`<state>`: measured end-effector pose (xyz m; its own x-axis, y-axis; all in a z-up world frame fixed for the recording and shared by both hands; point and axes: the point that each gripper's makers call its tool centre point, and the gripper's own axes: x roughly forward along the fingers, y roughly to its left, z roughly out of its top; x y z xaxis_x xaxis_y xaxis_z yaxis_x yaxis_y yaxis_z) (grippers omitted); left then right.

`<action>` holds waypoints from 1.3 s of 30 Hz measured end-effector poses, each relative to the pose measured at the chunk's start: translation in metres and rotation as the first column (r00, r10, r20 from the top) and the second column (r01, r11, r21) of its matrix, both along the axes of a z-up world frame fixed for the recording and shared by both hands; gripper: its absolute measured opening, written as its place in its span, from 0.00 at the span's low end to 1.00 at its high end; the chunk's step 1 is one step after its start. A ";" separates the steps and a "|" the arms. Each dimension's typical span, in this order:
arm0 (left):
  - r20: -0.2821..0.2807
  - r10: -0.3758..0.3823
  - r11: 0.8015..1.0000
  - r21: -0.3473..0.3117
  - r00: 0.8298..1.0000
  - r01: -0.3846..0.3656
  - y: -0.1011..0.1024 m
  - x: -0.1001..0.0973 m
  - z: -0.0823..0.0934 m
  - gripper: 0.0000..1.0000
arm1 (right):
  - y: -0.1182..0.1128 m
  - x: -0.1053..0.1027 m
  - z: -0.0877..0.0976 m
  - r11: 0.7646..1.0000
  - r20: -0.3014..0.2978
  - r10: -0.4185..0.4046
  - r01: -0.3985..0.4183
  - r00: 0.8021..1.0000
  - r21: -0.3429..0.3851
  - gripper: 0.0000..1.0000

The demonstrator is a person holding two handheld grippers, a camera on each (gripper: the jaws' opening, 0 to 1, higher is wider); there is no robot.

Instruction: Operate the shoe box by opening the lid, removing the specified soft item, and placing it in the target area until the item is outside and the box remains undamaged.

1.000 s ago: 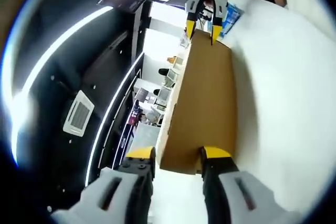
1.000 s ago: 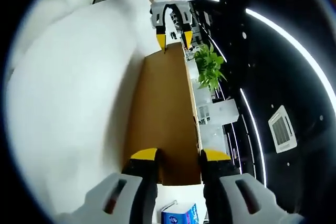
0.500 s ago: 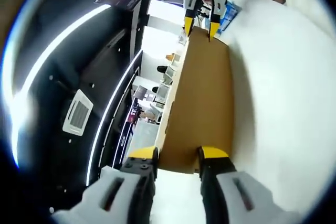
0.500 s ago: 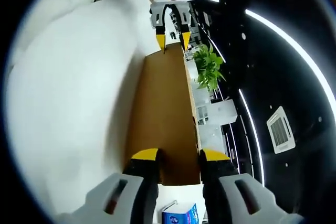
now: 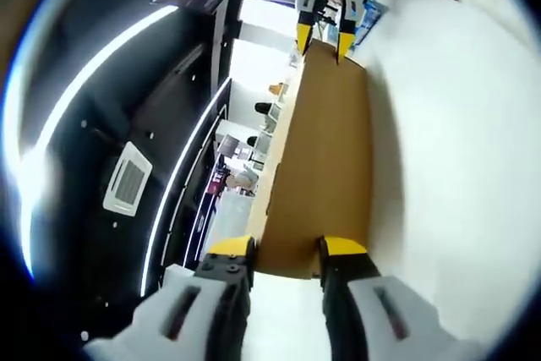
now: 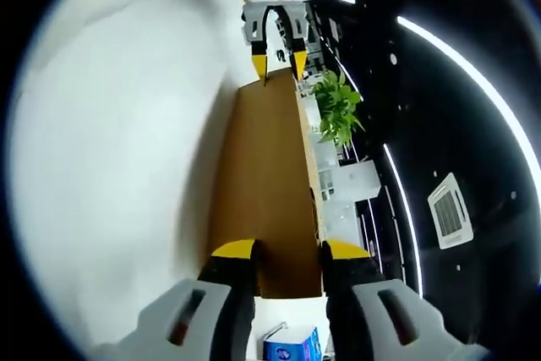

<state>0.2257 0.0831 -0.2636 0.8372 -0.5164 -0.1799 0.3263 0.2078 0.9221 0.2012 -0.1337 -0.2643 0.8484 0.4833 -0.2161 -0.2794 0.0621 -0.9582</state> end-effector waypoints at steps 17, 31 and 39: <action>0.001 0.020 0.999 -0.036 1.000 -0.020 0.000 -0.001 -0.002 0.31 | 0.001 -0.001 -0.001 1.000 0.026 0.017 -0.017 1.000 0.006 0.29; -0.028 0.008 0.997 -0.082 1.000 -0.010 0.001 0.001 -0.002 0.31 | 0.000 0.000 -0.002 0.999 -0.004 0.017 -0.017 1.000 0.029 0.29; -0.028 0.010 0.996 -0.084 1.000 -0.012 0.000 0.000 -0.002 0.31 | 0.000 0.000 -0.003 0.999 -0.006 0.019 -0.019 1.000 0.040 0.29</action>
